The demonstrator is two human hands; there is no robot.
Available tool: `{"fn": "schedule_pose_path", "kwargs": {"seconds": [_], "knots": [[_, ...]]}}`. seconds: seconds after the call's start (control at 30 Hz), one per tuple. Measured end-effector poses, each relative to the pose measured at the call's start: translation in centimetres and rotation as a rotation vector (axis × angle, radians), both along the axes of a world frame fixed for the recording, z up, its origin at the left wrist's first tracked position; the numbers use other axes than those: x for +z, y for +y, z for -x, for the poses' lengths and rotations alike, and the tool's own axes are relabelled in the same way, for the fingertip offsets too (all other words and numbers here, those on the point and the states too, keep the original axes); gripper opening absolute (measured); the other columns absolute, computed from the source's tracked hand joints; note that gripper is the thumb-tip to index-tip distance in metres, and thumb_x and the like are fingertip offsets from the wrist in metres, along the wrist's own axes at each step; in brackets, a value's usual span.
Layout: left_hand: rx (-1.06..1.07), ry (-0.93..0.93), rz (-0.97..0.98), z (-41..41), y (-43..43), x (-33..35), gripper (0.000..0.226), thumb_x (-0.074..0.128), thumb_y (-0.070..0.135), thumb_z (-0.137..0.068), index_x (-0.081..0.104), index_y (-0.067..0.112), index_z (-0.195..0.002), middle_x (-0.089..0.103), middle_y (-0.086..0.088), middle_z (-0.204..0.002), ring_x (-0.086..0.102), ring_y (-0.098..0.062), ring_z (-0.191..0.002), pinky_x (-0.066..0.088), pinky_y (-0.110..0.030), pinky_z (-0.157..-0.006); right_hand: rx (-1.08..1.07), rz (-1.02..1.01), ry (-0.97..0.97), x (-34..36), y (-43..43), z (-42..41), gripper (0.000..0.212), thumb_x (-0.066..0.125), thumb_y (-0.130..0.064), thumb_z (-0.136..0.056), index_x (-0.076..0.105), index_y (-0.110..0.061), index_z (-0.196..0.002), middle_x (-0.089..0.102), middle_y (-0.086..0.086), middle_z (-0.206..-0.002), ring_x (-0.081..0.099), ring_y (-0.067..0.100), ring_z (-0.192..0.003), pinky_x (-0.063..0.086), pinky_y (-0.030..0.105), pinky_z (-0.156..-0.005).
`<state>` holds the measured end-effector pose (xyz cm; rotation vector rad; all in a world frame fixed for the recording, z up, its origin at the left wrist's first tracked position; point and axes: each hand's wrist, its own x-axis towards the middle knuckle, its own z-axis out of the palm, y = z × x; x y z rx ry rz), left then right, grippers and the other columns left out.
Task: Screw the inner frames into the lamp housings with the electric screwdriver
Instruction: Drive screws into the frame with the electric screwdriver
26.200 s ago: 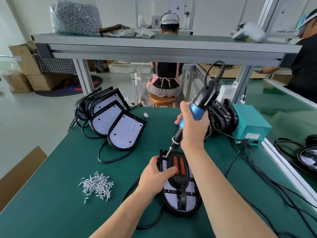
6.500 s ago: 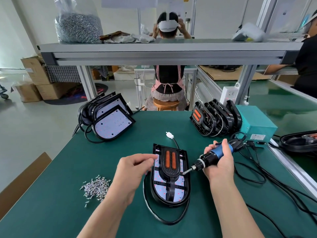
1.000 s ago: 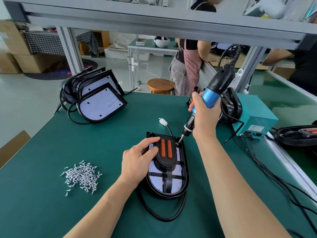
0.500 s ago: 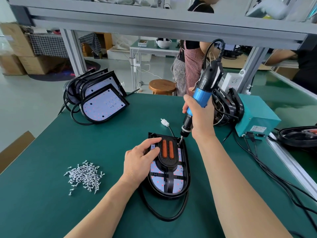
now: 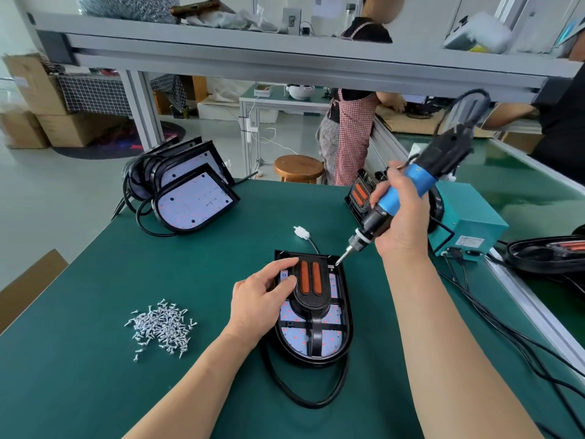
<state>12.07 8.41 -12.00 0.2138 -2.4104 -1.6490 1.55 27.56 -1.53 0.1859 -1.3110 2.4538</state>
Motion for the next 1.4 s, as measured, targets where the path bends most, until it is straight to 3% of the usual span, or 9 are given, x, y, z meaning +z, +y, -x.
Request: {"fn": "schedule_pose_path", "kwargs": {"seconds": [0.37, 0.43, 0.57, 0.7, 1.0, 1.1, 1.17, 1.23, 1.4], "knots": [[0.004, 0.032, 0.011, 0.4, -0.1, -0.5, 0.038, 0.054, 0.050, -0.076, 0.066, 0.060, -0.110, 0.059, -0.008, -0.067, 0.051, -0.018, -0.065, 0.048, -0.030, -0.079, 0.025, 0.450, -0.303, -6.3, 5.0, -5.8, 0.025, 0.066, -0.041, -0.095, 0.059, -0.017, -0.096, 0.053, -0.007, -0.070, 0.049, 0.007, -0.057, 0.039, 0.020, -0.053], [0.004, 0.041, 0.020, 0.5, 0.0, -0.6, 0.039, 0.054, 0.050, -0.077, 0.061, 0.065, -0.113, 0.052, -0.001, -0.063, 0.046, -0.012, -0.063, 0.046, -0.027, -0.076, 0.022, 0.484, -0.346, -7.8, 5.5, -6.5, 0.028, 0.066, -0.044, -0.094, 0.059, -0.017, -0.093, 0.053, -0.008, -0.071, 0.050, 0.007, -0.057, 0.038, 0.019, -0.053], [0.021, 0.047, 0.025, 0.7, -0.1, -0.7, 0.052, 0.051, 0.053, -0.078, 0.053, 0.062, -0.130, 0.061, -0.014, -0.076, 0.050, -0.012, -0.066, 0.042, -0.015, -0.067, 0.061, 0.500, -0.405, -9.4, 5.6, -6.7, 0.032, 0.064, -0.048, -0.094, 0.059, -0.017, -0.092, 0.053, -0.008, -0.071, 0.050, 0.006, -0.056, 0.036, 0.019, -0.056], [0.058, 0.040, 0.027, 0.2, 0.0, -0.5, 0.061, 0.053, 0.051, -0.083, 0.048, 0.049, -0.143, 0.050, 0.008, -0.055, 0.046, -0.005, -0.060, 0.040, -0.018, -0.065, 0.106, 0.468, -0.381, -10.1, 5.6, -6.6, 0.040, 0.061, -0.055, -0.092, 0.060, -0.015, -0.098, 0.052, -0.006, -0.073, 0.049, 0.009, -0.059, 0.035, 0.022, -0.061], [0.067, -0.029, 0.152, -2.3, -0.9, -0.4, 0.055, 0.046, 0.049, -0.101, 0.035, 0.036, -0.154, 0.057, 0.013, -0.089, 0.039, -0.007, -0.108, 0.031, -0.024, -0.087, 0.135, 0.412, -0.383, -10.1, 5.7, -6.7, 0.037, 0.059, -0.054, -0.095, 0.060, -0.018, -0.102, 0.051, -0.007, -0.073, 0.047, 0.009, -0.060, 0.035, 0.022, -0.061], [0.124, 0.023, 0.309, -3.5, -2.6, -0.2, 0.040, 0.050, 0.038, -0.103, 0.056, 0.025, -0.140, 0.058, 0.019, -0.092, 0.042, -0.013, -0.112, 0.032, -0.026, -0.089, 0.141, 0.427, -0.388, -10.0, 5.6, -6.7, 0.036, 0.059, -0.054, -0.095, 0.060, -0.018, -0.102, 0.052, -0.008, -0.073, 0.047, 0.008, -0.059, 0.035, 0.021, -0.059], [0.166, 0.048, 0.462, -4.1, -4.3, 0.1, 0.019, 0.060, 0.025, -0.099, 0.072, 0.019, -0.112, 0.060, 0.014, -0.092, 0.049, -0.022, -0.109, 0.035, -0.029, -0.090, 0.142, 0.441, -0.383, -10.0, 5.6, -6.8, 0.036, 0.060, -0.053, -0.094, 0.060, -0.018, -0.103, 0.053, -0.008, -0.073, 0.048, 0.007, -0.059, 0.036, 0.021, -0.058], [0.229, 0.008, 0.561, -4.6, -6.3, 0.5, 0.010, 0.064, 0.017, -0.093, 0.073, 0.018, -0.089, 0.062, 0.007, -0.088, 0.052, -0.028, -0.102, 0.039, -0.036, -0.090, 0.148, 0.451, -0.381, -10.0, 5.7, -6.8, 0.036, 0.061, -0.053, -0.094, 0.060, -0.018, -0.103, 0.054, -0.009, -0.073, 0.049, 0.007, -0.059, 0.036, 0.020, -0.057], [0.240, -0.253, 0.657, -5.6, -10.7, 2.0, 0.016, 0.063, 0.020, -0.088, 0.067, 0.029, -0.075, 0.065, 0.013, -0.079, 0.054, -0.026, -0.102, 0.037, -0.035, -0.087, 0.154, 0.460, -0.379, -9.8, 5.6, -6.7, 0.036, 0.061, -0.053, -0.094, 0.059, -0.018, -0.102, 0.054, -0.009, -0.073, 0.049, 0.006, -0.059, 0.036, 0.020, -0.057]]}}
